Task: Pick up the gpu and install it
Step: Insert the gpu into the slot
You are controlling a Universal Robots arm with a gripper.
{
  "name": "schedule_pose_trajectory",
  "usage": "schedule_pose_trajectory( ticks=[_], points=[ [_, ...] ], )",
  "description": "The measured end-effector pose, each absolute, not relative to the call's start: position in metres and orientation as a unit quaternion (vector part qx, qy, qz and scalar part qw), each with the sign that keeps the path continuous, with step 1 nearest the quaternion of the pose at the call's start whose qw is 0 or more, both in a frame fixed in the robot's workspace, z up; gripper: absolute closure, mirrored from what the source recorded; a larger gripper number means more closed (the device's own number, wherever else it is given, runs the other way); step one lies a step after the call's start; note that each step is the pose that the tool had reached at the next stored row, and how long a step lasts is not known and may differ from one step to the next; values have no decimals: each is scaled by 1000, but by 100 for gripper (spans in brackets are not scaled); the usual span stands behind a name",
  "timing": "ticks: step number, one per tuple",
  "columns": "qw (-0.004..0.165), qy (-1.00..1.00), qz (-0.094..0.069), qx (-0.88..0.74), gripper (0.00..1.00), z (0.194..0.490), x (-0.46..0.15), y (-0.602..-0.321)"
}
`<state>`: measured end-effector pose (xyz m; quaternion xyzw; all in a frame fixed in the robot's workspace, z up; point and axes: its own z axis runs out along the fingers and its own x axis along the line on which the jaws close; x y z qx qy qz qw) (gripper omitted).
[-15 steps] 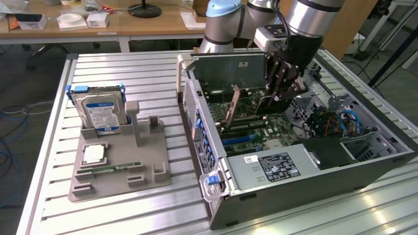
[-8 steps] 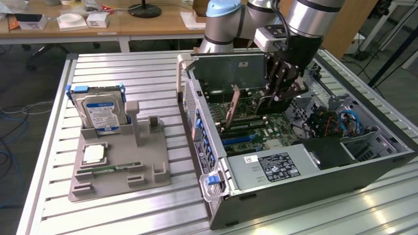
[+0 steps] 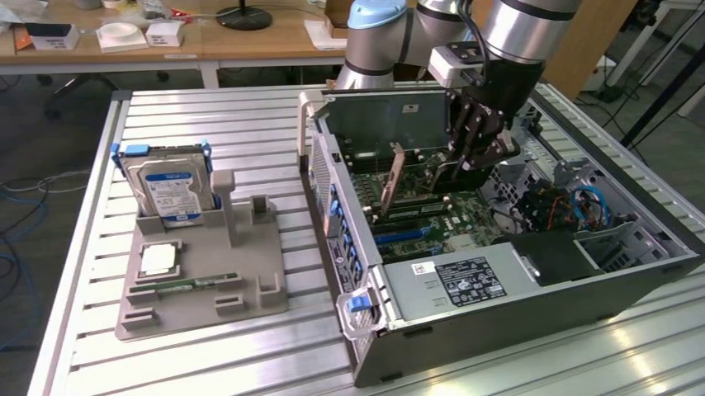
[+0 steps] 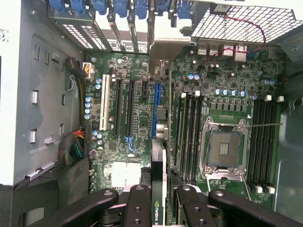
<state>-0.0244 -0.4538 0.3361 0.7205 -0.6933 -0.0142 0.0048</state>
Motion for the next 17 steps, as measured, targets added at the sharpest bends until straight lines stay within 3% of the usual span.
schedule_pose_trajectory(
  ticks=[17],
  points=[
    [2, -705, -12, 709, 74, 332, -26, -454]
  ],
)
